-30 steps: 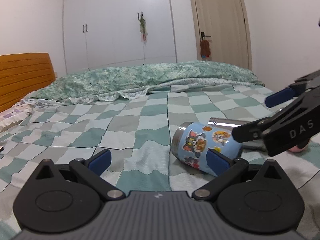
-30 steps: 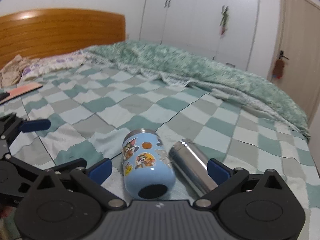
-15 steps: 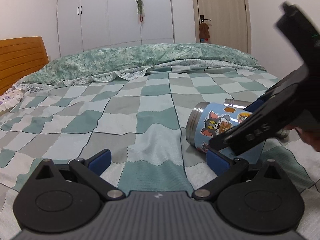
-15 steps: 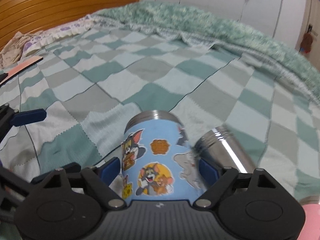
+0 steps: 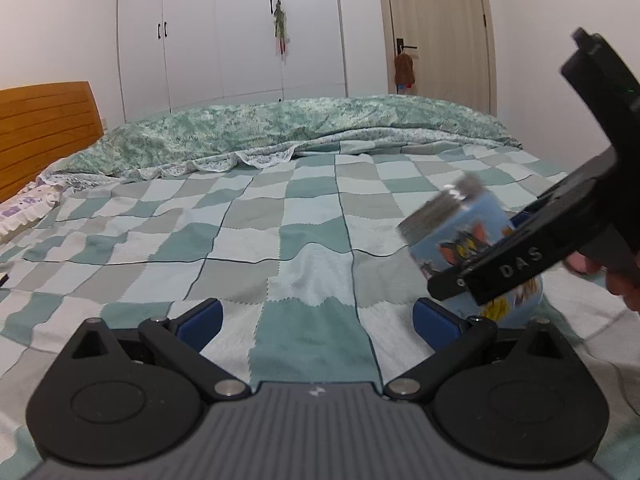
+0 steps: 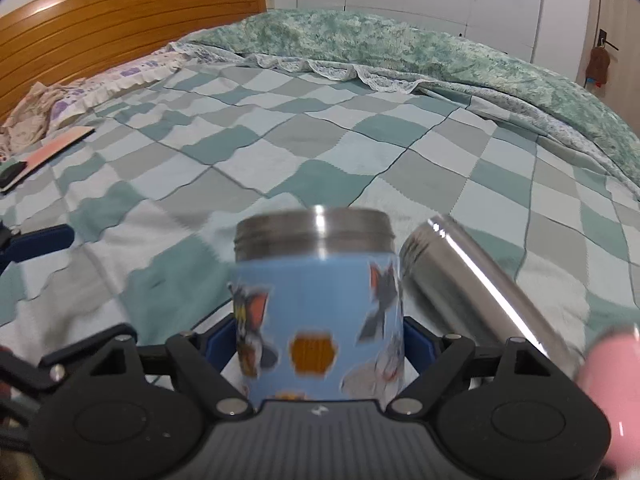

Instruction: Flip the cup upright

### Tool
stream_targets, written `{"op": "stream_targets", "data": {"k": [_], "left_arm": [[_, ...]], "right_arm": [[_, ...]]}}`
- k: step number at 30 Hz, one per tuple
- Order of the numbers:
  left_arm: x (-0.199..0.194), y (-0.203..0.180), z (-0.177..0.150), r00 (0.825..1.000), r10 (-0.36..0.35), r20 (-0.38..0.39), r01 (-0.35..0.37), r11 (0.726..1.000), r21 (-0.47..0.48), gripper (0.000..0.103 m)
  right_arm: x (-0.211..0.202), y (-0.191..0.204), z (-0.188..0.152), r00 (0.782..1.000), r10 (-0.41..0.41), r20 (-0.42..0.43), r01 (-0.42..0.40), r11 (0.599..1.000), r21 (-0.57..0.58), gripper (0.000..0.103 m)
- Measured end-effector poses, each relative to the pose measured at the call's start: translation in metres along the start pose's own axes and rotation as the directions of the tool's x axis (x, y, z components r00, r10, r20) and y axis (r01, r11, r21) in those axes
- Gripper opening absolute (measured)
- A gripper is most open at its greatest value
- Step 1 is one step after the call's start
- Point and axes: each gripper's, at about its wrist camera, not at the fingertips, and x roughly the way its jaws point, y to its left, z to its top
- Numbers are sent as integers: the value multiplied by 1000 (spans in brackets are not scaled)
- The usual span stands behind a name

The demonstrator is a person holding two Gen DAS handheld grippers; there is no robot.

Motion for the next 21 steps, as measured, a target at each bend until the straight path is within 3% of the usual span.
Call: {"op": "stream_targets", "data": {"k": [6, 13, 17, 21], "left_arm": [[-51, 0, -12, 1000, -14, 5, 13, 1000, 15, 103], [-94, -1, -31, 999, -32, 4, 32, 999, 17, 103], [-109, 0, -41, 999, -38, -3, 38, 999, 18, 103], [-117, 3, -50, 999, -29, -16, 29, 1000, 11, 103]], "right_arm": [[-65, 26, -29, 1000, 6, 13, -6, 1000, 19, 83], [-120, 49, -66, 998, 11, -62, -10, 1000, 9, 83], [-120, 60, -81, 991, 8, -131, -8, 1000, 1, 83], [-91, 64, -87, 987, -2, -161, 8, 999, 37, 83]]}}
